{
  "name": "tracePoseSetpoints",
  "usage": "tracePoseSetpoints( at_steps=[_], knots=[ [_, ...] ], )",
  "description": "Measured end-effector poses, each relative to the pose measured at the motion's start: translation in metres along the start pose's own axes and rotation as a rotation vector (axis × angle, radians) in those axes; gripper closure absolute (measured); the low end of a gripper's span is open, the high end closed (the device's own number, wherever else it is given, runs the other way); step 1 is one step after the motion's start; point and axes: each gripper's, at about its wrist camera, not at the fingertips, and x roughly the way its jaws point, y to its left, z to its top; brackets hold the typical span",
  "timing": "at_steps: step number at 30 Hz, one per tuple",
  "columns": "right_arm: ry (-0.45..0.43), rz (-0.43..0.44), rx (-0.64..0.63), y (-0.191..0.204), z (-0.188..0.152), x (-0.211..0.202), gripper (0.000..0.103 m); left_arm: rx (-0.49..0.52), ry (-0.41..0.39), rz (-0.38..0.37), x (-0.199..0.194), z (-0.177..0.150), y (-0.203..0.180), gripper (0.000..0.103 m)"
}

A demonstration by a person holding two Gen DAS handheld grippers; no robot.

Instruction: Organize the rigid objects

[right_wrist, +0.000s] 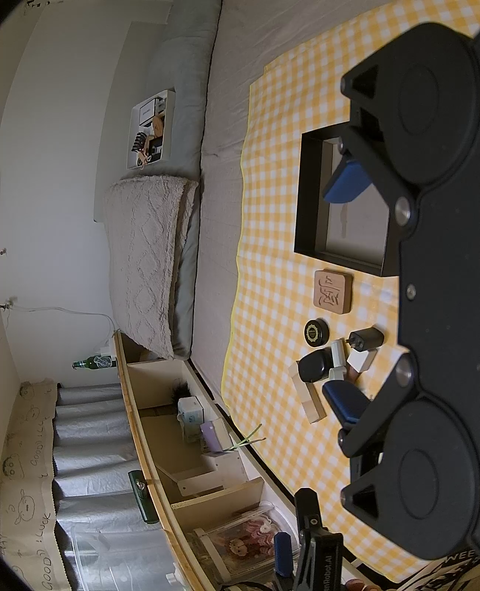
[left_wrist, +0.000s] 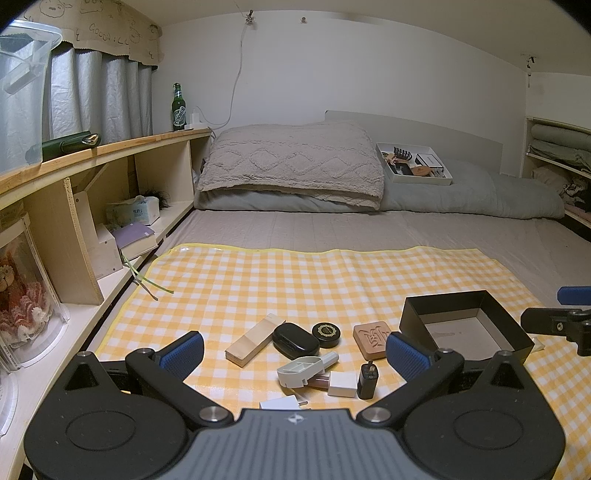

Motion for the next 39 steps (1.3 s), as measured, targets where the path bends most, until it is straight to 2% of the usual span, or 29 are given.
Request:
tracePoseSetpoints(
  at_steps=[23, 30, 39],
  knots=[
    [-0.004, -0.001, -0.003, -0.003, 0.002, -0.002, 0.0, -0.003, -0.003, -0.002, -0.003, -0.001, 0.002, 0.0],
    [-0.024, -0.005, -0.012, -0.004, 0.008, -0.006, 0.0, 0.004, -0.05, -0.018, -0.005, 0.006, 0.004, 0.0],
    [-0.058, -0.078, -0.056, -0.035, 0.031, -0.001, 0.0, 0.028, -0.079, 0.017, 0.004, 0.016, 0.005, 0.0]
  ],
)
